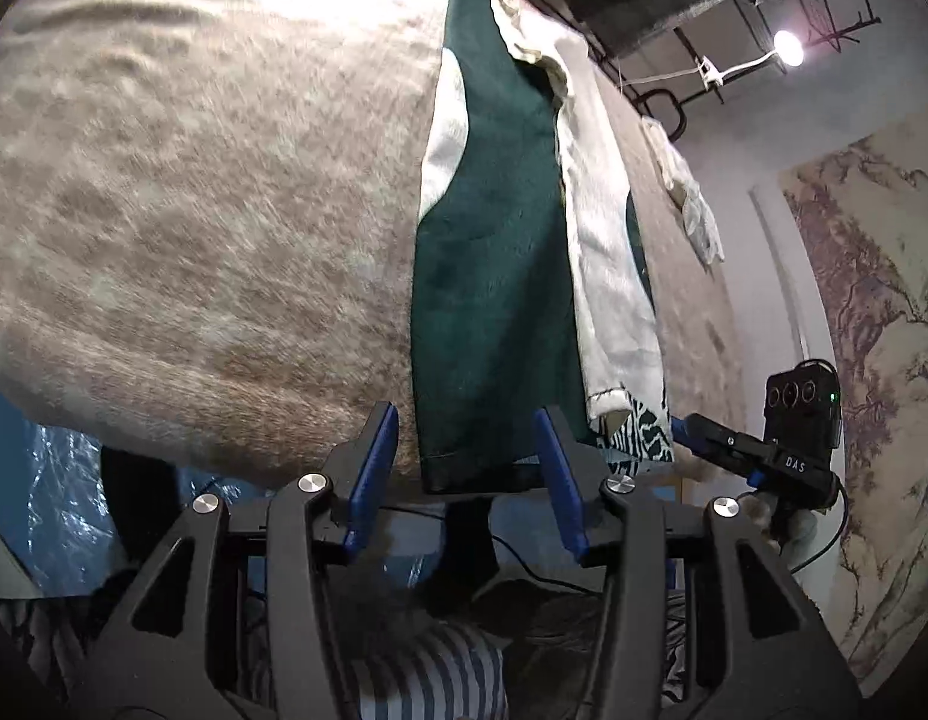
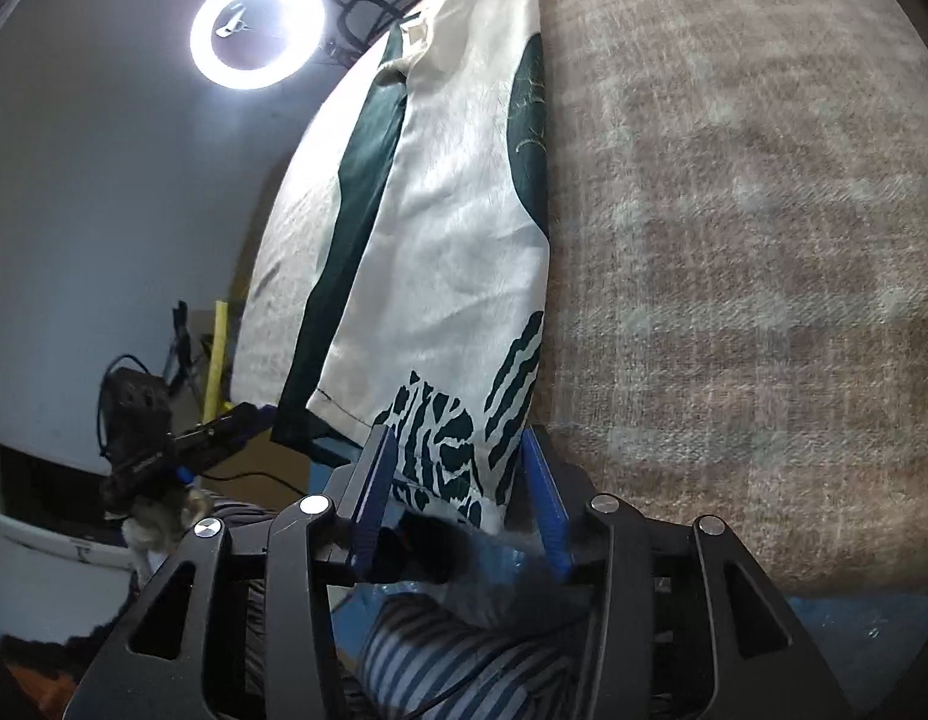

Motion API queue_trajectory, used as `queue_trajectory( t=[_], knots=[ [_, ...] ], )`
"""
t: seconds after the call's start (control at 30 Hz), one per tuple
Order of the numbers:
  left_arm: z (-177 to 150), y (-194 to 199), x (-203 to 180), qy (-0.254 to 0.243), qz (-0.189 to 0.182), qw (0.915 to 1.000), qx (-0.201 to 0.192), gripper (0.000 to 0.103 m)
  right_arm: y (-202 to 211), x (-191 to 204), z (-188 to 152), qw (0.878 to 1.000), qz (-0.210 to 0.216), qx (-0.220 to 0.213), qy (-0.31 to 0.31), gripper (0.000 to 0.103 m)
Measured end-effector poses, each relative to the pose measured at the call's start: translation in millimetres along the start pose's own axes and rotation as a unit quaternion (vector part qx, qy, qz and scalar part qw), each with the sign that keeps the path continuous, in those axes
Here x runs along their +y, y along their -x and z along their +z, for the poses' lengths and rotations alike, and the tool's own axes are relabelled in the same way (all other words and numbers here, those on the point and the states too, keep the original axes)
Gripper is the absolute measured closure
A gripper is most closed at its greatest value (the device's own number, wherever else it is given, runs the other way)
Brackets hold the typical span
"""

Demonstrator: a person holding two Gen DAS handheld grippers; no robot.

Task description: Fold small clothes

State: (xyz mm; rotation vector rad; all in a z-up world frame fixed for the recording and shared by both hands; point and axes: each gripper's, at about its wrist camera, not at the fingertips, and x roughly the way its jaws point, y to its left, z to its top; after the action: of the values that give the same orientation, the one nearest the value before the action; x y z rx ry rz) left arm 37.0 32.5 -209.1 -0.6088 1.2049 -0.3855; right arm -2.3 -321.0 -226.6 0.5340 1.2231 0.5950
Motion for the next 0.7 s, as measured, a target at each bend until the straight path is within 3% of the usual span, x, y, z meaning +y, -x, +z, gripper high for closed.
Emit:
queue_trajectory(
  t=[0.07, 0.1, 0.13, 0.2, 0.3, 0.4, 0.53, 0.7],
  knots=[
    [-1.9, -11.7, -0.7, -0.004, 0.007, 0.9997, 0.025, 0.077, -5.4, -2.0, -0.2, 1.0, 0.003, 0.007, -0.002, 0.059],
    [-2.8, -14.3, -1.0, -0.007, 0.016, 0.9995, 0.026, 0.092, -10.1, -0.9, 0.3, 1.0, 0.006, 0.012, -0.001, 0.064],
    [-2.7, -15.6, -1.5, -0.011, 0.025, 0.9992, 0.028, 0.099, -12.7, 0.1, -0.1, 1.0, 0.009, 0.015, 0.001, 0.075],
    [-0.7, -16.8, -4.0, -0.02, 0.032, 0.9988, 0.03, 0.102, -16.8, 3.4, 1.8, 0.999, 0.008, 0.031, 0.001, 0.098],
    [7.6, -10.5, -15.2, -0.035, 0.028, 0.9988, 0.019, 0.103, -19.7, 5.7, 0.7, 0.999, -0.003, 0.037, 0.002, 0.101],
    [22.1, 1.2, -26.4, -0.045, 0.022, 0.9987, -0.001, 0.103, -11.5, 18.8, 10.0, 1.0, 0.009, 0.014, 0.015, 0.101],
    [54.1, 15.2, -42.9, -0.064, 0.025, 0.9973, -0.024, 0.103, 8.9, 28.8, 34.3, 0.999, 0.027, -0.022, 0.016, 0.101],
    [106.7, 12.6, -55.9, -0.076, 0.04, 0.9952, -0.046, 0.103, 18.9, 31.8, 80.6, 0.998, 0.01, -0.055, 0.013, 0.101]
  ],
)
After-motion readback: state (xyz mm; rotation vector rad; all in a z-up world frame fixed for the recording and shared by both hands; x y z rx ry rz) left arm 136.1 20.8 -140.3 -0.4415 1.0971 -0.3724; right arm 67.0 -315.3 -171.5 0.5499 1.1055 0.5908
